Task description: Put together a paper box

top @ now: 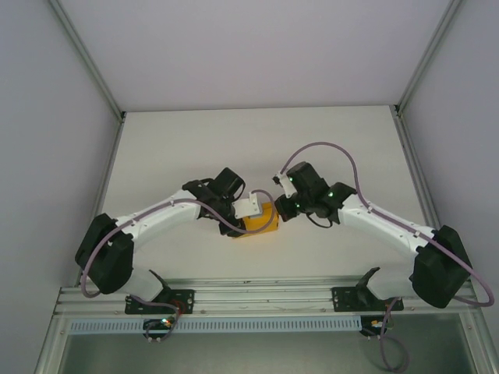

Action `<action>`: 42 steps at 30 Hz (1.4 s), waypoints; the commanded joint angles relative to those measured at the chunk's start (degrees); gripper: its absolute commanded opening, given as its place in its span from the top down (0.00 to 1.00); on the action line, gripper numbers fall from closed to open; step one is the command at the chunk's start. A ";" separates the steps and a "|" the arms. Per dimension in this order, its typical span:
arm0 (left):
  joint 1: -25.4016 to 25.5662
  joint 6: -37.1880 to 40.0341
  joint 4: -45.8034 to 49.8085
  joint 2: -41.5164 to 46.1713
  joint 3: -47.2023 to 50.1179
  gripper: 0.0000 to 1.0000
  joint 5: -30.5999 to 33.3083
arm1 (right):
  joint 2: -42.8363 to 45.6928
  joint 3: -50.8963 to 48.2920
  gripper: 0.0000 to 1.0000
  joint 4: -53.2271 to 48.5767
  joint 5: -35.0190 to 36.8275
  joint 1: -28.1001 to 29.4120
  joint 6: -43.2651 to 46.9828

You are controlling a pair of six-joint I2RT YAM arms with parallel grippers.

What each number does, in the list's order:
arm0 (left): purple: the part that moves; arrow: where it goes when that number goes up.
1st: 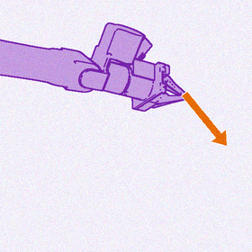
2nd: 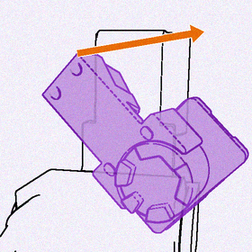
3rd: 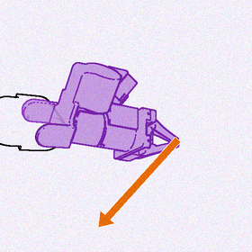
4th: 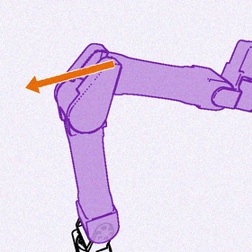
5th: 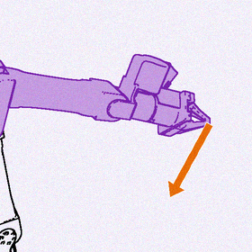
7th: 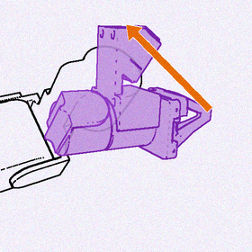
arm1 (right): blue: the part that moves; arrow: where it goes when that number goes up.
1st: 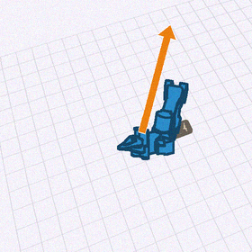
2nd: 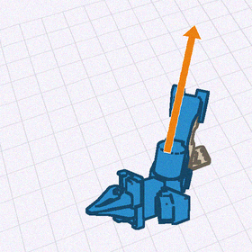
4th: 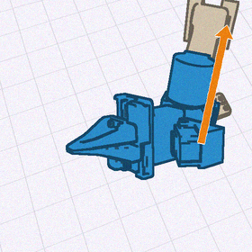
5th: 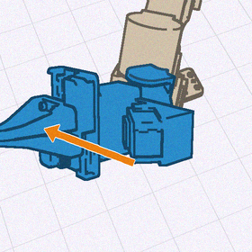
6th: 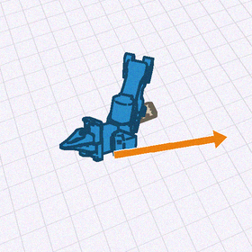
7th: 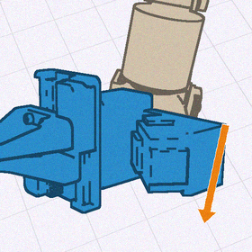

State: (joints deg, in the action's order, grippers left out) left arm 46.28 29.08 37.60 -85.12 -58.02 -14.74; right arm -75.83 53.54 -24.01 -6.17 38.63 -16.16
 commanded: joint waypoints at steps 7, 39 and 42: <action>0.18 -1.41 -1.44 -1.40 -2.93 0.57 -2.13 | 0.69 -8.74 1.00 16.99 19.33 6.47 -21.11; 5.95 -26.65 -0.13 15.00 -0.24 0.00 20.89 | 1.97 -13.84 1.00 13.04 27.74 13.31 -11.37; 8.23 -31.95 2.71 16.65 1.48 0.00 25.32 | 0.72 -11.79 1.00 10.52 26.68 13.31 -12.98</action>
State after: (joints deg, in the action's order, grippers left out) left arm 52.95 6.59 35.29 -69.49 -58.74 2.76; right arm -73.34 40.77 -4.64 21.50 51.35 -26.04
